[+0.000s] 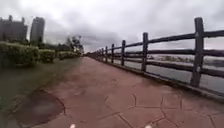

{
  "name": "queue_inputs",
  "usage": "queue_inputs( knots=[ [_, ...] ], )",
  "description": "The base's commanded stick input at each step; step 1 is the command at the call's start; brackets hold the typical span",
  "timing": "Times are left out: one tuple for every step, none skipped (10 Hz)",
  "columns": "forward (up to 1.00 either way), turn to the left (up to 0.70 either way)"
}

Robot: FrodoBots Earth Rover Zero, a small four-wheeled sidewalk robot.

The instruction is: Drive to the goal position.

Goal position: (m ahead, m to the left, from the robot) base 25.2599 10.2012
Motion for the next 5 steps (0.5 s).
queue_inputs(
  knots=[
    [0.90,0.00],
    [0.90,0.00],
    [0.90,0.00],
    [0.90,0.00],
    [0.90,0.00]
  ],
)
